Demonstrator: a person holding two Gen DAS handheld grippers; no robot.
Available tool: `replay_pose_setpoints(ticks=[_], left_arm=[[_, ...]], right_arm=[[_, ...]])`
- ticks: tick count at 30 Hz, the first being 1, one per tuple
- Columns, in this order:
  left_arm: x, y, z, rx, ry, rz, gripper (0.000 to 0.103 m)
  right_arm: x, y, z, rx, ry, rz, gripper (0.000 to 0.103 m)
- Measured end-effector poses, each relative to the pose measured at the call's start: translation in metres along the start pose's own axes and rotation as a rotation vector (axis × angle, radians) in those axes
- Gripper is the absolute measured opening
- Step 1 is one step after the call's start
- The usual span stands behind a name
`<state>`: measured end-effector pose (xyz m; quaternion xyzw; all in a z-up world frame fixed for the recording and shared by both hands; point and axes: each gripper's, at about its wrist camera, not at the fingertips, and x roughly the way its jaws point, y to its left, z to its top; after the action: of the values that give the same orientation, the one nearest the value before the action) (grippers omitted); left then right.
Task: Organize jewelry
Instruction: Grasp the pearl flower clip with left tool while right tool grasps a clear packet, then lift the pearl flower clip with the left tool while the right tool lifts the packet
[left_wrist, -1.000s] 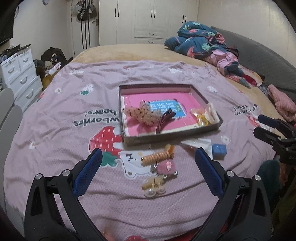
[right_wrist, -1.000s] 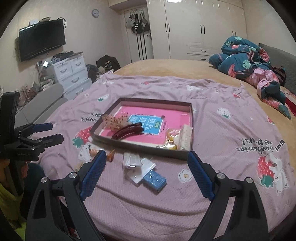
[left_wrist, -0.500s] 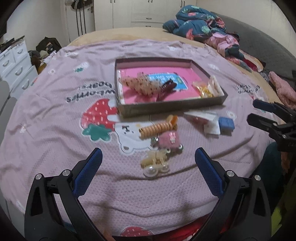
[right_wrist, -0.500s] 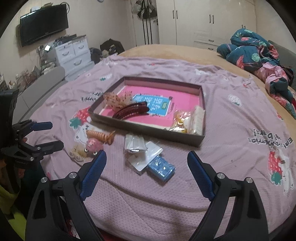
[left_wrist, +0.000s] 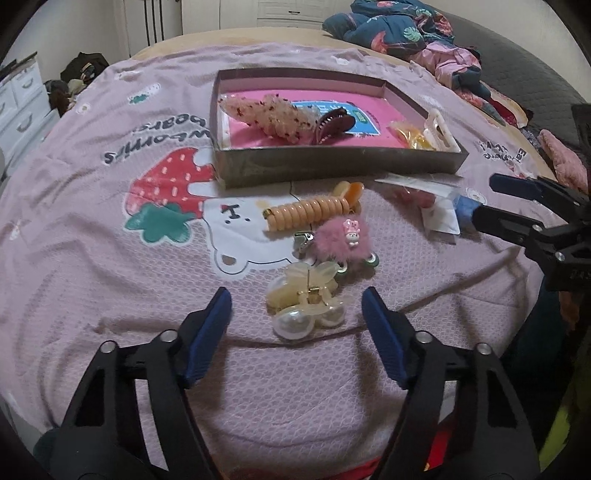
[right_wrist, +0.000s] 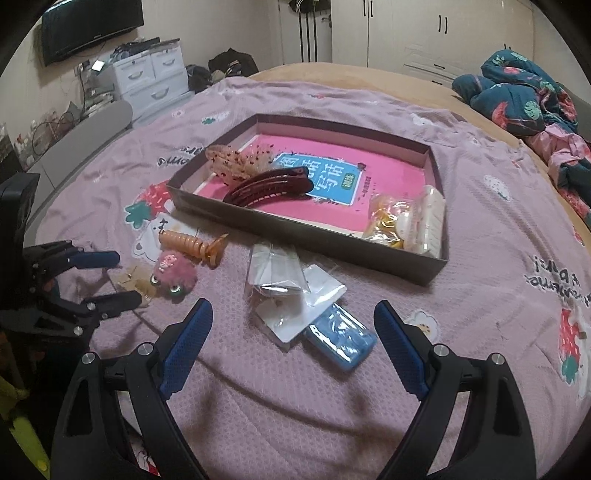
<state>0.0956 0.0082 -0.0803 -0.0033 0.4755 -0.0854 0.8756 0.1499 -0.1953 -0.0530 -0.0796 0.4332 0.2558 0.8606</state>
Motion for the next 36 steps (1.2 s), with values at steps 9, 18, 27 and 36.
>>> replay_pose_setpoints(ticks=[9,18,27,36], left_arm=[[0.007,0.006,0.002,-0.041,-0.008,-0.054,0.040],[0.005,0.009,0.002,-0.046,-0.009,-0.062,0.040],[-0.001,0.018,0.002,-0.081,-0.022,-0.058,0.040],[-0.016,0.027,0.004,-0.107,-0.054,-0.046,0.040]], right_arm=[[0.040,0.001,0.012,0.006,0.069,0.030,0.078],[0.051,0.005,0.023,-0.001,0.055,0.044,0.044],[0.044,0.006,0.020,0.012,0.027,0.064,0.040],[-0.001,0.003,0.010,0.059,-0.040,0.114,0.040]])
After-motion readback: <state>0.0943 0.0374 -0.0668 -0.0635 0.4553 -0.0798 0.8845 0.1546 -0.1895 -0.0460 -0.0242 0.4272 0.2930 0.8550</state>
